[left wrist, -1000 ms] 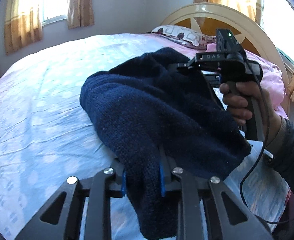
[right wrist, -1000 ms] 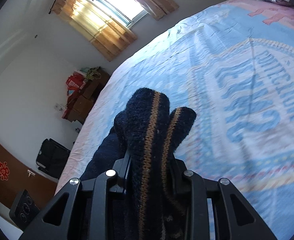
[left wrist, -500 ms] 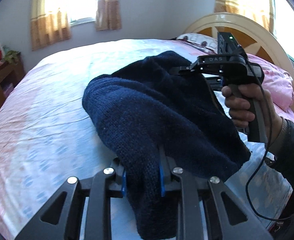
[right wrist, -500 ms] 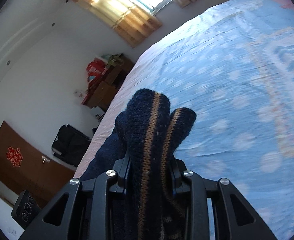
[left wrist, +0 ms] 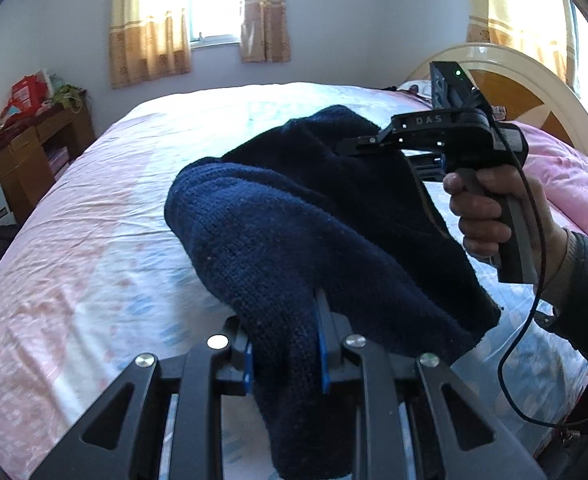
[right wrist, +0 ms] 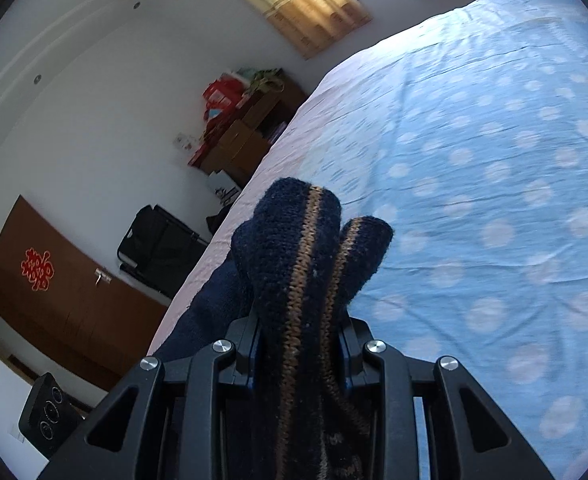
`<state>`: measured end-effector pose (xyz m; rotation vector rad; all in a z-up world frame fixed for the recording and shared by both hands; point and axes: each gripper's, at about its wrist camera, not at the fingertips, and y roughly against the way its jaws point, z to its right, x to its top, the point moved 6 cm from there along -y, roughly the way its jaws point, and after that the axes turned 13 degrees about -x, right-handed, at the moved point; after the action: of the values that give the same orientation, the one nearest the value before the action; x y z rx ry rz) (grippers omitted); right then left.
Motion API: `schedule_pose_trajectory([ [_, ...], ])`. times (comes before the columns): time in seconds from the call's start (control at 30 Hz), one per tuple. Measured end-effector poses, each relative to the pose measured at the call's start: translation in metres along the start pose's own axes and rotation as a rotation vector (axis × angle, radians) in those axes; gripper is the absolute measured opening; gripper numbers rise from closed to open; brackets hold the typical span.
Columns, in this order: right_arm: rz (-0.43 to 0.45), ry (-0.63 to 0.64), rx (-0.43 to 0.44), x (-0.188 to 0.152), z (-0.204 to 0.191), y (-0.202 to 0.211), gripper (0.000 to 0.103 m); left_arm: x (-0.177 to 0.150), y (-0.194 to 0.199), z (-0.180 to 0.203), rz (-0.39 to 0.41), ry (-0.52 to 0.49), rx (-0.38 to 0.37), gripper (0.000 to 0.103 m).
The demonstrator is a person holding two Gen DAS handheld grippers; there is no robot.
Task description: Fold small clothes
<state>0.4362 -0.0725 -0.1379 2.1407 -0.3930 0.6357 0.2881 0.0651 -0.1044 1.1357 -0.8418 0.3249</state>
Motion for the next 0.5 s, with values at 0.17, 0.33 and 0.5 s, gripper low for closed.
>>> schedule_pose_trajectory([
  [0.17,-0.023,0.021,0.022,-0.002,-0.021,-0.016,0.030,-0.013,0.018,-0.007,0.018,0.018,0.027,0.024],
  [0.33,-0.045,0.048,0.042,-0.010,-0.043,-0.031,0.030,-0.028,0.029,-0.008,0.025,0.040,0.048,0.024],
  [0.5,-0.074,0.059,0.045,-0.015,-0.058,-0.047,0.030,-0.037,0.032,-0.014,0.024,0.055,0.062,0.024],
])
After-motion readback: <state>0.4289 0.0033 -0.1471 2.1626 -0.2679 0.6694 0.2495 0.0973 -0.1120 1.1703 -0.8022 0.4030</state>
